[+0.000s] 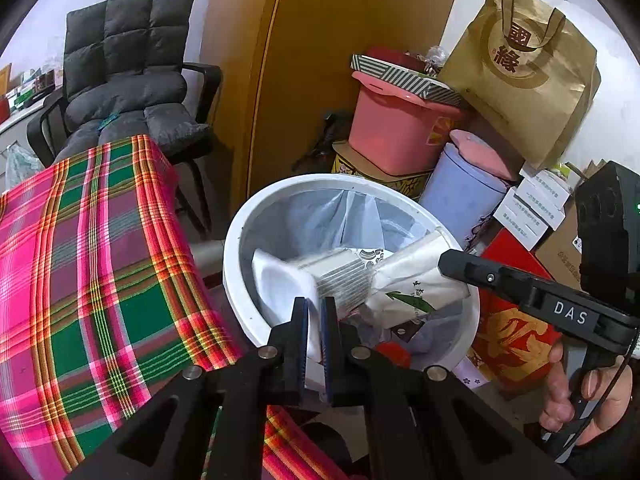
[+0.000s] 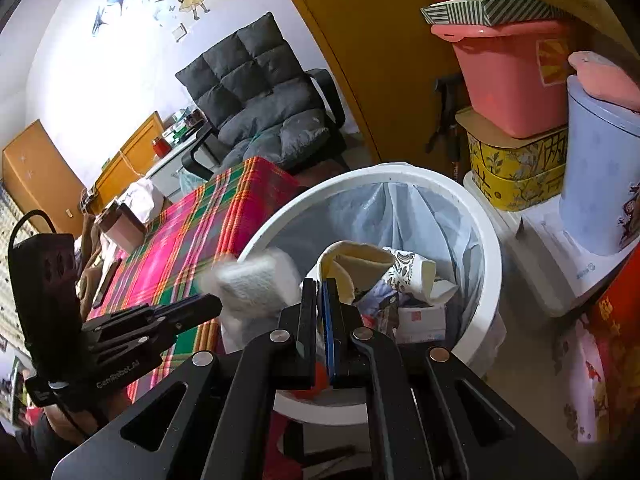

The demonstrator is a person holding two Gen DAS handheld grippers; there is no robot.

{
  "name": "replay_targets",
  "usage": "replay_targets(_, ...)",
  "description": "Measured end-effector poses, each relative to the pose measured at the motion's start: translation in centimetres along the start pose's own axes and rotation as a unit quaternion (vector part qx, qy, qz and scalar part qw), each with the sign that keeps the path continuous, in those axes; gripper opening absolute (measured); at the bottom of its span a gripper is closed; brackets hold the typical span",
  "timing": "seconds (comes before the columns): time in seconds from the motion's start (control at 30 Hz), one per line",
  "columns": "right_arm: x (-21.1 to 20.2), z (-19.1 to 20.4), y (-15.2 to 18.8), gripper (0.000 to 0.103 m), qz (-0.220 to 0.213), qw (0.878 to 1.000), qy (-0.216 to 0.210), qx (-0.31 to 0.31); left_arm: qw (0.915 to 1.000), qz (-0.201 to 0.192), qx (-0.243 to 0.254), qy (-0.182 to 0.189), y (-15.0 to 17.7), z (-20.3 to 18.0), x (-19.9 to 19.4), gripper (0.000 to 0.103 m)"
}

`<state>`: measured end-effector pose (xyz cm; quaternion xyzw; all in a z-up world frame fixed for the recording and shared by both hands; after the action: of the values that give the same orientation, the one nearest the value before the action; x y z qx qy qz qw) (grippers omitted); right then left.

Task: Collect trash

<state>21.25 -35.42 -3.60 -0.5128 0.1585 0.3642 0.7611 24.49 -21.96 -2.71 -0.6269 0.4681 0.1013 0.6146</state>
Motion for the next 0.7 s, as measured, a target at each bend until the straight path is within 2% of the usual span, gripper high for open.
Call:
replay_targets(0.1, -0.2, 0.1, -0.1, 0.011, -0.003, 1.0, 0.005, -0.004, 1.0, -0.003, 0.001, 0.002, 0.1, -0.1, -0.2, 0.007)
replay_targets(0.17, -0.4, 0.2, -0.2, 0.019, -0.006, 1.0, 0.008, -0.006, 1.0, -0.004, 0.001, 0.002, 0.1, -0.1, -0.4, 0.007)
replay_targets(0.23, -0.7, 0.4, -0.3, 0.032, -0.01, 1.0, 0.015, -0.012, 1.0, -0.007, 0.001, 0.002, 0.2, 0.0, -0.7, 0.008)
replay_targets(0.27, -0.7, 0.5, -0.3, 0.035, -0.012, 1.0, 0.018, -0.016, 1.0, -0.008, 0.0, 0.0, 0.2, 0.0, -0.9, 0.008)
replay_targets(0.47, -1.6, 1.8, -0.1, 0.036, -0.018, 0.999, 0.026, -0.038, 0.9998, -0.014, -0.011, -0.006, 0.8, 0.3, -2.1, 0.009)
replay_targets(0.5, -1.8, 2.0, 0.0, 0.036, -0.018, 0.999, 0.027, -0.041, 0.9998, -0.015, -0.013, -0.007, 1.1, 0.4, -2.5, 0.011)
replay_targets(0.57, -2.0, 2.5, 0.2, 0.036, -0.018, 0.998, 0.028, -0.048, 0.9997, -0.017, -0.015, -0.011, 1.4, 0.4, -3.1, 0.023)
replay_targets(0.7, -2.7, 3.6, 0.8, 0.036, -0.021, 0.997, 0.029, -0.062, 0.9993, -0.026, -0.018, -0.021, 2.2, 0.3, -4.8, 0.025)
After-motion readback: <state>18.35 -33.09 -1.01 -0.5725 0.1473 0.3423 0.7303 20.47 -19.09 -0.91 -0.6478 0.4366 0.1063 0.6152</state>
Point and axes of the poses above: each gripper's, at about its wrist camera, not at the fingertips, and x roughly the way its jaws point, z to its left, y to its underside, the point moved 2 cm from there along x, roughly the way its jaws point, and after that the axes turned 1 degree about x, right-handed, at the moved point
